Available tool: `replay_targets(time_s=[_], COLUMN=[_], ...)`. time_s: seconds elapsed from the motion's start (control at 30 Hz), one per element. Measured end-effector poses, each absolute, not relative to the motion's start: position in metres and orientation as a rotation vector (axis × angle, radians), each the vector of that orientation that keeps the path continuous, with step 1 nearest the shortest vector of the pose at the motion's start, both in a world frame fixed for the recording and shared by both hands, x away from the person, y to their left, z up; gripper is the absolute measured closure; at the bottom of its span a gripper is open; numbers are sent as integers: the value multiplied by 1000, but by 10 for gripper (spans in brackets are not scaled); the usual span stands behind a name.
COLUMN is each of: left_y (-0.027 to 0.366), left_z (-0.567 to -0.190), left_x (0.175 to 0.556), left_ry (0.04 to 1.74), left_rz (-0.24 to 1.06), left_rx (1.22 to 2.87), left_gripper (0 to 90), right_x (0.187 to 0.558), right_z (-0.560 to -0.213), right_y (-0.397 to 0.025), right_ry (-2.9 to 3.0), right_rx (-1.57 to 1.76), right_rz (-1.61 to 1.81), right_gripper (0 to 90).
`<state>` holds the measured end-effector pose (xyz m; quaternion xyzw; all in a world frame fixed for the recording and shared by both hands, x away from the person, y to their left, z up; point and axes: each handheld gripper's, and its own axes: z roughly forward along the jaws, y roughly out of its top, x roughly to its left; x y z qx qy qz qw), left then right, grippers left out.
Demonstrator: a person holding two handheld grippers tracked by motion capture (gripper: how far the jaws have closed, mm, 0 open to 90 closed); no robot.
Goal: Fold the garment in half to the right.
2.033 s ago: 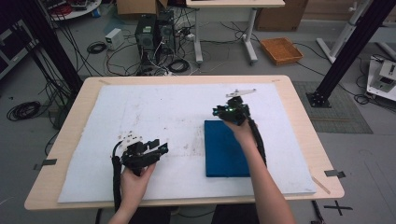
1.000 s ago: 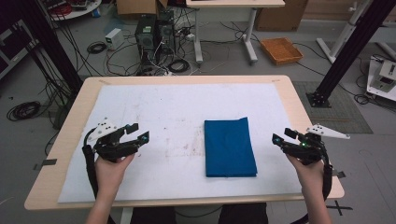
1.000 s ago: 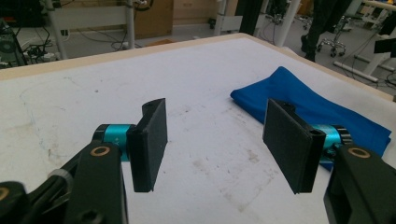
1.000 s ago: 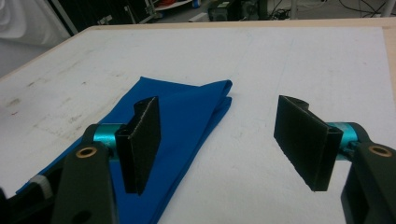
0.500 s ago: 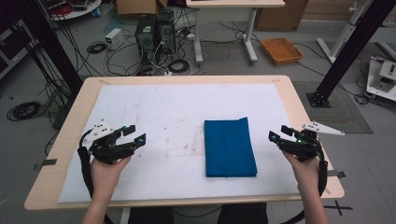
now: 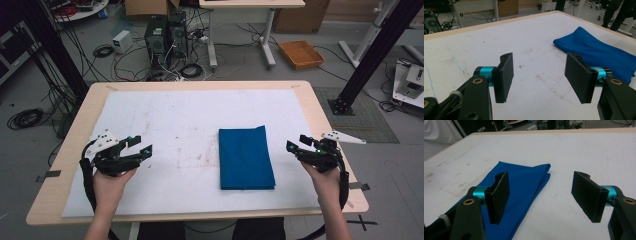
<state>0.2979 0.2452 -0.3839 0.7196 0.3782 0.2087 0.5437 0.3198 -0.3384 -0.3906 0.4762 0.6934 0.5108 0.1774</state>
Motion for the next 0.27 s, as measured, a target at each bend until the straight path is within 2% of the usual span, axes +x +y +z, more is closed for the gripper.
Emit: replay_targets(time_s=[0.27], left_y=[242], left_z=[-385], left_x=[302], left_ry=[901], left_rz=[485], left_rx=[1718], left_gripper=[375], right_x=[320], right_z=[-392], right_y=[-341], right_ry=[1956], right_rx=[1356], right_rz=[1443], right_gripper=[295])
